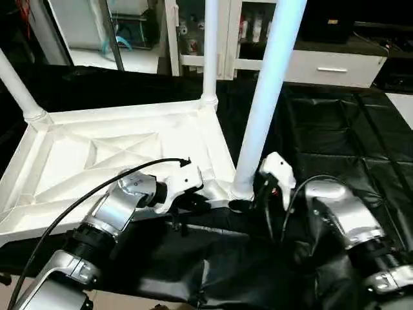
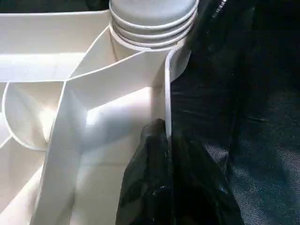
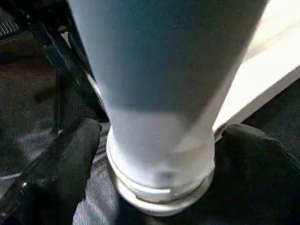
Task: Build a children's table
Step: Rotate leg to tighten
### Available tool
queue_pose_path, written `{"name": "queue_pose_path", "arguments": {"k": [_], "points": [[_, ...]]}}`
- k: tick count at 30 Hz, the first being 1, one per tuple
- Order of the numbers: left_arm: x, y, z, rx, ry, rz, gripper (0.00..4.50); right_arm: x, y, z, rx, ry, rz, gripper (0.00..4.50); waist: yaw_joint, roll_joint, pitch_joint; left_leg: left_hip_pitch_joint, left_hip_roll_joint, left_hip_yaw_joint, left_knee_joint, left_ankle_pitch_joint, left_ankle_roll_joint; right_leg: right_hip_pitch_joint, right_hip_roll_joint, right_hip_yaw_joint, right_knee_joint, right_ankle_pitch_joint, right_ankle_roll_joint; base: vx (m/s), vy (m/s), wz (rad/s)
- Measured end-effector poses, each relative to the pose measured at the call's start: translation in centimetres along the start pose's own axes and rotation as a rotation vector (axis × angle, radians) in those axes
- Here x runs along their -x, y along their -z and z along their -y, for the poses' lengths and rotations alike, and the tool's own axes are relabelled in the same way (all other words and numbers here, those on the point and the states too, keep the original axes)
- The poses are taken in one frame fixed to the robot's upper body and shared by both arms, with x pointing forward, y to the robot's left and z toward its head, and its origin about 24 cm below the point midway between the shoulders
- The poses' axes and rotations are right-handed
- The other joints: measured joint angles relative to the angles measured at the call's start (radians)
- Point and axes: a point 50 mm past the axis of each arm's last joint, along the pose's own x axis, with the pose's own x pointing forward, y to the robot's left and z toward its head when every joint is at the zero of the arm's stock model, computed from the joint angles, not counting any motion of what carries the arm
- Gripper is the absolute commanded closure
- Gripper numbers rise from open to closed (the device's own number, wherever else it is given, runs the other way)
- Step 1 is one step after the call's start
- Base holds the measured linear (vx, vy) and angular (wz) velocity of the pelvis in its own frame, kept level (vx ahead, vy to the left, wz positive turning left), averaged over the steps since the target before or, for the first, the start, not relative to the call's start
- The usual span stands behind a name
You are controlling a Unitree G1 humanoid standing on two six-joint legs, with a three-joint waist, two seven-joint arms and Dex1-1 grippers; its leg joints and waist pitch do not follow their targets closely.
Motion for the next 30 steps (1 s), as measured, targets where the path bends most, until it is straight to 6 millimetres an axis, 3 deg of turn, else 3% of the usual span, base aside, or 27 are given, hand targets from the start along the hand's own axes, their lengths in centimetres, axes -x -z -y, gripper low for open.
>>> {"name": "queue_pose_path", "arguments": {"k": [10, 18, 22, 30], "points": [[0.0, 0.1, 0.1, 0.006, 0.001, -0.002, 4.50, 0.0, -0.3, 0.0, 0.012, -0.024, 0.011, 1.31, 0.000, 0.000, 0.000, 0.000, 0.000, 0.000, 0.000, 0.000, 0.000, 0.000, 0.000, 0.000, 0.000, 0.000, 0.000, 0.000, 0.000, 0.00], [0.0, 0.3, -0.1, 0.033, -0.020, 0.001, 4.50, -1.0, 0.0, -0.2, -0.009, 0.025, 0.034, 1.76, -0.008, -0.002, -0.001, 0.002, 0.000, 0.000, 0.001, 0.000, 0.000, 0.001, 0.000, 0.000, 0.002, 0.000, 0.000, 0.000, 0.000, 0.00], [-0.9, 0.0, -1.5, 0.100, -0.145, 0.010, 4.50, -2.9, 0.2, 0.4, -0.117, 0.272, 0.104, 1.83, -0.028, -0.005, -0.003, 0.004, 0.000, 0.000, 0.004, 0.001, -0.001, 0.001, 0.000, 0.001, 0.002, -0.001, 0.002, 0.000, 0.000, 0.00], [-3.4, -1.2, -3.1, 0.166, -0.323, 0.000, 4.50, -6.4, -0.5, 1.1, -0.295, 0.653, 0.144, 1.84, -0.053, -0.003, -0.003, 0.006, -0.002, -0.002, 0.005, 0.000, -0.001, -0.004, -0.001, 0.001, -0.007, -0.003, 0.005, -0.013, 0.003, 0.00]]}}
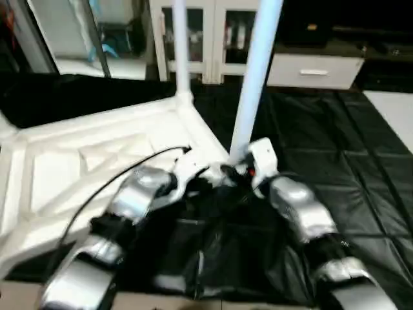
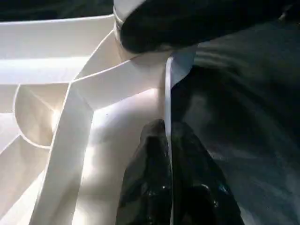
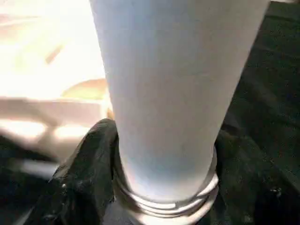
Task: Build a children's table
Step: Rotate leg to tighten
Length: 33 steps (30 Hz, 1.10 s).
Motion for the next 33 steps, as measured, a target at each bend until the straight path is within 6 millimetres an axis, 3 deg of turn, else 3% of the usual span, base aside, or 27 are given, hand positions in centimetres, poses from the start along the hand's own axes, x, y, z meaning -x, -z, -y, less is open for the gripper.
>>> {"name": "queue_pose_path", "arguments": {"k": [5, 11, 12, 15, 18, 21, 28, 33], "points": [[-2.0, -1.3, 0.4, 0.029, -0.085, -0.004, 4.50, -1.7, -0.6, -1.2, -0.078, 0.270, 0.003, 1.85, -0.003, 0.008, 0.001, -0.001, -0.003, -0.006, -0.002, 0.000, 0.000, 0.004, -0.001, -0.005, -0.016, 0.000, 0.000, 0.000, 0.000, 0.00], [-2.2, -1.4, 0.4, 0.027, -0.092, -0.003, 4.50, -1.9, -0.5, -1.3, -0.118, 0.293, 0.036, 1.85, -0.003, 0.006, 0.002, -0.002, -0.009, -0.008, -0.002, 0.000, 0.001, 0.003, -0.003, -0.001, -0.020, 0.000, 0.000, 0.000, 0.000, 0.00], [-2.1, -1.4, 0.3, 0.025, -0.095, -0.003, 4.50, -1.9, -0.5, -1.2, -0.120, 0.284, 0.042, 1.15, -0.003, 0.006, 0.002, -0.002, -0.009, -0.008, -0.002, 0.000, 0.001, 0.003, -0.003, -0.001, -0.020, 0.000, 0.000, 0.000, 0.000, 0.00], [-1.7, -1.2, -0.1, 0.014, -0.109, -0.002, 4.50, -1.6, -0.7, -0.9, -0.129, 0.207, 0.080, 1.09, -0.002, 0.005, 0.003, -0.004, -0.009, -0.008, -0.003, 0.000, 0.001, 0.000, -0.003, 0.000, -0.020, 0.000, 0.000, 0.000, 0.000, 0.00], [-1.1, -1.0, -0.6, 0.007, -0.117, 0.005, 4.50, -1.1, -1.5, -0.7, -0.102, 0.130, 0.143, 0.73, -0.003, 0.005, 0.003, -0.010, -0.009, -0.011, -0.004, 0.000, 0.001, -0.004, -0.002, -0.003, -0.019, 0.000, 0.000, 0.000, 0.000, 0.00], [-0.5, -0.7, -0.5, -0.010, -0.062, 0.017, 4.50, 0.2, -2.3, 0.5, 0.006, -0.036, 0.180, 0.51, 0.003, 0.005, 0.003, -0.010, -0.009, -0.009, -0.005, 0.000, 0.001, -0.007, -0.002, -0.002, -0.014, 0.006, -0.006, 0.000, 0.000, 0.00], [1.5, 0.2, -0.1, -0.068, 0.137, 0.025, 4.50, 5.1, -0.3, 4.1, 0.178, -0.394, 0.028, 0.07, 0.029, 0.008, 0.001, -0.009, -0.004, -0.009, -0.007, 0.000, 0.001, -0.007, 0.000, -0.003, -0.006, 0.025, -0.009, 0.031, -0.017, 0.02], [2.8, 0.6, 0.0, -0.094, 0.240, 0.019, 4.50, 7.0, -0.9, 5.3, 0.236, -0.520, -0.036, 0.07, 0.037, 0.008, 0.001, -0.014, -0.001, -0.007, -0.007, 0.000, 0.001, -0.014, 0.001, -0.005, -0.001, 0.020, -0.004, 0.022, -0.010, 0.02]]}}
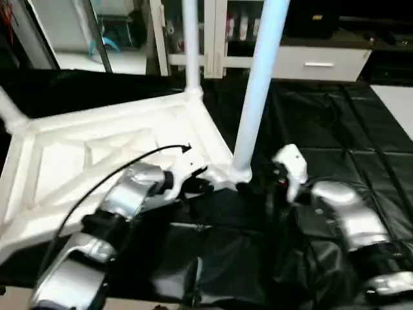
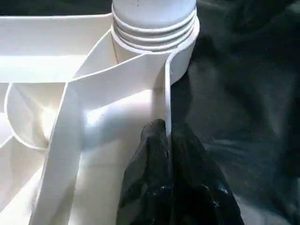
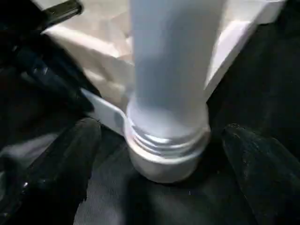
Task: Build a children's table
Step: Rotate leg to tighten
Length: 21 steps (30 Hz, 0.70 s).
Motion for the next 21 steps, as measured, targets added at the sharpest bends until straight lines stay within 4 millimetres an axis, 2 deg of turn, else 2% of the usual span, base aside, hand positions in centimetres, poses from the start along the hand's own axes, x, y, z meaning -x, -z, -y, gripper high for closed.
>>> {"name": "queue_pose_path", "arguments": {"k": [3, 6, 15, 17, 21], "points": [[0.5, 0.2, 0.7, -0.026, 0.083, -0.018, 4.50, 0.9, 0.1, -0.3, -0.009, -0.082, -0.033, 0.07, 0.014, 0.000, 0.000, -0.002, 0.001, 0.001, 0.001, 0.001, 0.004, -0.002, 0.000, 0.000, 0.001, -0.001, 0.000, 0.000, 0.000, 0.00], [0.5, 0.2, 1.3, -0.033, 0.134, -0.019, 4.50, 1.3, 0.2, -0.4, -0.006, -0.125, -0.061, 0.07, 0.020, 0.000, 0.000, -0.002, 0.002, 0.001, 0.003, -0.001, 0.001, -0.002, 0.000, 0.000, 0.002, -0.001, 0.000, 0.000, 0.000, 0.00], [0.5, 0.3, 1.5, -0.029, 0.140, -0.026, 4.50, -0.4, -0.1, -1.4, 0.005, -0.188, -0.059, 0.07, 0.015, -0.001, 0.000, -0.002, 0.002, 0.002, 0.007, -0.002, -0.002, -0.002, 0.000, 0.002, 0.005, -0.001, -0.001, 0.000, 0.000, 0.00], [0.5, 0.2, 1.6, -0.028, 0.143, -0.027, 4.50, -0.9, -0.6, -1.4, 0.009, -0.199, -0.045, 0.33, 0.016, -0.001, 0.000, -0.002, 0.002, 0.002, 0.007, -0.002, -0.002, -0.002, 0.000, 0.001, 0.005, -0.001, -0.001, 0.000, 0.000, 0.00], [0.5, 0.2, 1.6, -0.029, 0.146, -0.027, 4.50, -1.4, -0.6, -1.4, -0.004, -0.206, -0.033, 0.58, 0.018, -0.001, 0.000, -0.003, 0.002, 0.002, 0.006, -0.002, -0.001, -0.002, 0.000, 0.001, 0.005, -0.001, -0.001, 0.000, 0.000, 0.00]]}}
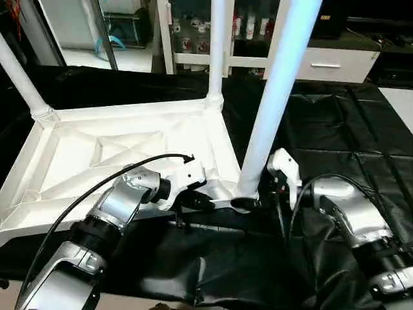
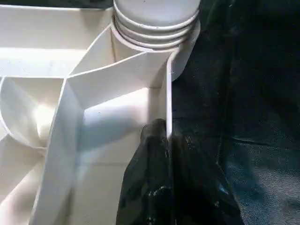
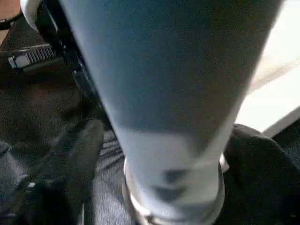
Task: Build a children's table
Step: Rotate leg to tighten
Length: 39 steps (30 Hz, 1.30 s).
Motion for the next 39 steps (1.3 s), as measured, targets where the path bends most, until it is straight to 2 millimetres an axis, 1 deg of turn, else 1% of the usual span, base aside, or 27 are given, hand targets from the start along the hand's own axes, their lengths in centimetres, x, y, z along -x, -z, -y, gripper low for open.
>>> {"name": "queue_pose_path", "arguments": {"k": [2, 3, 5, 9, 10, 11, 12, 13, 15, 24, 26, 29, 30, 31, 32, 34, 36, 39], "points": [[0.0, 0.0, 0.0, 0.000, 0.000, 0.000, 4.50, -0.1, 0.1, 0.0, -0.006, -0.002, 0.000, 0.76, -0.001, 0.000, 0.000, 0.000, 0.000, 0.000, 0.000, 0.000, 0.000, 0.000, 0.000, 0.000, 0.000, 0.000, 0.000, 0.000, 0.000, 0.00], [0.0, 0.0, 0.0, 0.001, 0.000, -0.001, 4.50, -0.1, 0.1, 0.0, -0.005, -0.002, 0.000, 0.76, -0.001, 0.000, 0.000, 0.000, 0.000, 0.000, 0.000, 0.000, 0.000, 0.000, 0.000, 0.000, 0.000, 0.000, 0.000, 0.000, 0.000, 0.00], [0.0, 0.0, 0.1, 0.000, 0.000, -0.001, 4.50, 0.0, 0.1, 0.0, -0.005, -0.004, -0.002, 1.01, -0.001, 0.000, 0.000, 0.000, 0.000, 0.000, 0.000, 0.000, 0.000, 0.000, 0.000, 0.000, 0.000, 0.000, 0.000, 0.000, 0.000, 0.00], [0.1, 0.1, 0.2, -0.002, 0.006, 0.000, 4.50, 0.1, 0.2, 0.0, -0.004, -0.006, -0.006, 1.34, 0.000, 0.000, 0.000, 0.000, 0.000, 0.000, 0.000, 0.000, 0.000, 0.000, 0.000, 0.000, 0.001, 0.000, 0.000, 0.000, 0.000, 0.00], [0.1, 0.1, 0.3, -0.002, 0.007, -0.001, 4.50, 0.1, 0.2, 0.0, -0.006, -0.005, -0.007, 1.34, 0.000, 0.000, 0.000, 0.000, 0.000, 0.000, 0.000, 0.000, 0.000, 0.000, 0.000, 0.000, 0.001, 0.000, 0.000, 0.000, 0.000, 0.00], [0.1, 0.1, 0.3, -0.002, 0.009, -0.001, 4.50, 0.1, 0.2, 0.0, -0.005, -0.006, -0.007, 1.53, 0.000, 0.000, 0.000, 0.000, 0.000, 0.000, 0.001, 0.000, 0.000, 0.000, 0.000, 0.000, 0.001, 0.000, 0.000, 0.000, 0.000, 0.00], [0.1, 0.1, 0.3, -0.002, 0.010, -0.002, 4.50, 0.1, 0.2, 0.0, -0.004, -0.008, -0.006, 1.53, 0.000, 0.000, 0.000, 0.000, 0.000, 0.000, 0.001, 0.000, 0.000, 0.000, 0.000, 0.000, 0.001, 0.000, 0.000, 0.000, 0.000, 0.00], [0.1, 0.1, 0.3, -0.002, 0.012, -0.002, 4.50, 0.1, 0.2, 0.1, -0.004, -0.009, -0.007, 1.69, 0.000, 0.000, 0.000, 0.000, 0.000, 0.000, 0.001, 0.000, 0.000, 0.000, 0.000, 0.000, 0.001, 0.000, 0.000, 0.000, 0.000, 0.00], [0.1, 0.2, 0.3, -0.002, 0.014, -0.003, 4.50, 0.1, 0.2, 0.1, -0.001, -0.011, -0.008, 1.85, 0.000, 0.000, 0.000, 0.000, 0.000, 0.000, 0.001, 0.000, 0.000, 0.000, 0.000, 0.000, 0.001, 0.000, 0.000, 0.000, 0.000, 0.00], [0.1, 0.2, 0.3, 0.002, 0.013, -0.005, 4.50, 0.0, 0.0, 0.1, 0.020, -0.018, -0.013, 2.10, -0.001, -0.001, -0.001, 0.000, 0.000, 0.000, 0.001, 0.000, 0.000, 0.000, 0.000, 0.000, 0.002, 0.000, 0.000, 0.000, 0.000, 0.00], [0.2, 0.4, 0.3, 0.009, 0.002, -0.008, 4.50, -0.3, 0.3, 0.2, 0.015, 0.003, -0.002, 2.10, -0.002, -0.003, -0.002, 0.003, 0.000, 0.000, 0.002, 0.000, 0.000, 0.002, 0.000, 0.000, 0.002, 0.000, 0.000, 0.000, 0.000, 0.00], [0.1, 0.6, 0.2, 0.018, -0.012, -0.009, 4.50, -0.8, 0.5, 0.2, 0.011, 0.031, 0.007, 2.10, -0.007, -0.004, -0.002, 0.010, 0.000, 0.001, 0.002, 0.001, -0.001, 0.007, 0.000, 0.001, 0.002, 0.001, -0.002, 0.000, 0.000, 0.00], [0.0, 0.6, 0.1, 0.025, -0.022, -0.007, 4.50, -1.1, 0.6, 0.2, 0.004, 0.049, 0.013, 2.11, -0.009, -0.006, -0.002, 0.012, 0.000, 0.001, 0.002, 0.001, -0.001, 0.009, 0.000, 0.001, 0.002, 0.001, -0.002, 0.000, 0.000, 0.00], [0.0, 0.7, -0.1, 0.039, -0.046, -0.003, 4.50, -1.6, 0.6, 0.2, -0.009, 0.089, 0.030, 2.11, -0.016, -0.007, -0.002, 0.016, 0.000, 0.001, 0.002, 0.001, -0.001, 0.013, 0.000, 0.001, 0.001, -0.002, 0.003, 0.000, 0.000, 0.00], [-0.1, 0.7, -0.3, 0.046, -0.069, -0.003, 4.50, -1.9, 0.7, 0.4, -0.022, 0.135, 0.043, 2.12, -0.024, -0.008, -0.002, 0.018, 0.000, 0.000, 0.002, 0.001, -0.001, 0.013, 0.000, 0.001, 0.001, -0.003, 0.005, 0.000, 0.000, 0.00], [-0.4, 0.5, -0.9, 0.063, -0.113, 0.002, 4.50, -2.6, 0.7, 0.7, -0.055, 0.230, 0.072, 2.14, -0.035, -0.009, -0.001, 0.018, 0.000, 0.000, 0.002, 0.001, -0.001, 0.013, 0.000, 0.001, -0.001, -0.004, 0.007, -0.054, 0.009, -0.04], [-1.0, 0.3, -1.3, 0.086, -0.165, 0.009, 4.50, -3.5, 0.5, 1.0, -0.090, 0.338, 0.097, 2.17, -0.052, -0.010, -0.001, 0.017, 0.000, -0.002, 0.004, 0.001, -0.001, 0.013, 0.000, 0.000, -0.004, -0.005, 0.008, -0.054, 0.017, -0.06], [-1.7, -0.2, -2.1, 0.121, -0.243, 0.012, 4.50, -4.8, 0.0, 1.6, -0.149, 0.471, 0.120, 2.25, -0.066, -0.008, 0.000, 0.016, -0.001, -0.011, 0.004, 0.001, -0.001, 0.015, -0.001, -0.010, -0.017, -0.006, 0.009, 0.000, 0.000, 0.00]]}}
